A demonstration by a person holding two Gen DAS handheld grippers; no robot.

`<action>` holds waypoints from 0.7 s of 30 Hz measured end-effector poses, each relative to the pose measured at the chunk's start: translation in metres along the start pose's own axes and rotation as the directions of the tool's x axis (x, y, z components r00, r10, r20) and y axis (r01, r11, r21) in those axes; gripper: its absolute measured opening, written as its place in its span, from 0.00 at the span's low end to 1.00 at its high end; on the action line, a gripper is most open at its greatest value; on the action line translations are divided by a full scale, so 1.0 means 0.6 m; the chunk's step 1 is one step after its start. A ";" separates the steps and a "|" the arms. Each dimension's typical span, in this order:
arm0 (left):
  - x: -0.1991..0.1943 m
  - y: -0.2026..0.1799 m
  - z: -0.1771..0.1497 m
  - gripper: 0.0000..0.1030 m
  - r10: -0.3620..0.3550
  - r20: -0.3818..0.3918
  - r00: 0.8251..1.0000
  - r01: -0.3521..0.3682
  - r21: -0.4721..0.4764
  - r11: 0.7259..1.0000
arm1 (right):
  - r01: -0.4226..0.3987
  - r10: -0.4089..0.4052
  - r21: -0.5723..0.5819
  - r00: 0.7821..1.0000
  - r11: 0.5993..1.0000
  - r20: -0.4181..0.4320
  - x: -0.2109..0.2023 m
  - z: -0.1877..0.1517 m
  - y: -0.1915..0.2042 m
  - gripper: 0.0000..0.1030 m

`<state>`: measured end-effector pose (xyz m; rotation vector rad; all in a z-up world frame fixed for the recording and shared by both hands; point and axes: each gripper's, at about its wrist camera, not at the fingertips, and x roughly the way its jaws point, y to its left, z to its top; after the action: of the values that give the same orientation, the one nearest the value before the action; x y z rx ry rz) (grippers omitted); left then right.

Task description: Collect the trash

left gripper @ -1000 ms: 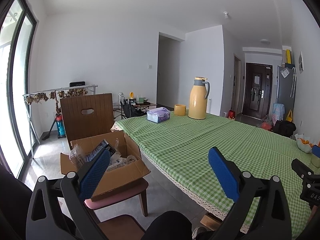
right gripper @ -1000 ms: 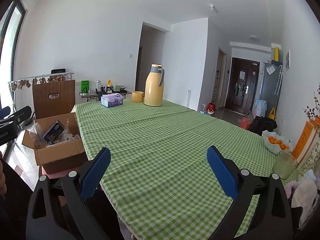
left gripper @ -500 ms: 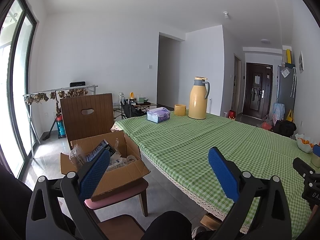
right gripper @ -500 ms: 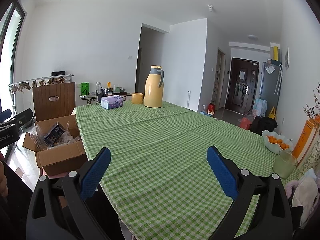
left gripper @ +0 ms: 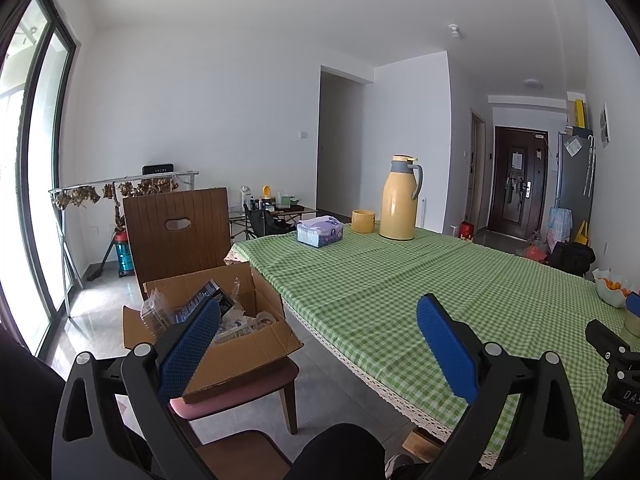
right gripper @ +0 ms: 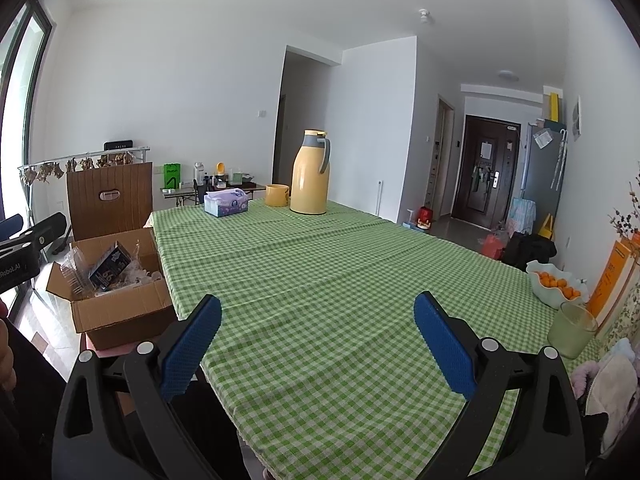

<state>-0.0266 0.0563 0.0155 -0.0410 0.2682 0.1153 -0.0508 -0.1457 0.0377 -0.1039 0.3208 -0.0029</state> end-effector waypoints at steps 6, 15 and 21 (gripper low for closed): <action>0.001 -0.002 -0.001 0.93 0.003 0.001 1.000 -0.003 0.004 1.000 | -0.001 0.001 0.002 1.000 1.000 0.000 0.002 0.001 -0.002 0.90; 0.002 -0.004 -0.002 0.93 -0.002 -0.002 1.000 0.002 0.008 1.000 | -0.008 0.008 0.003 1.000 1.000 -0.004 0.005 0.001 -0.003 0.90; 0.002 -0.003 -0.002 0.93 0.002 -0.001 1.000 -0.002 0.005 1.000 | -0.010 0.010 0.002 1.000 1.000 -0.005 0.005 0.001 -0.002 0.90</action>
<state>-0.0257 0.0546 0.0138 -0.0361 0.2698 0.1163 -0.0477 -0.1467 0.0374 -0.1005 0.3264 0.0065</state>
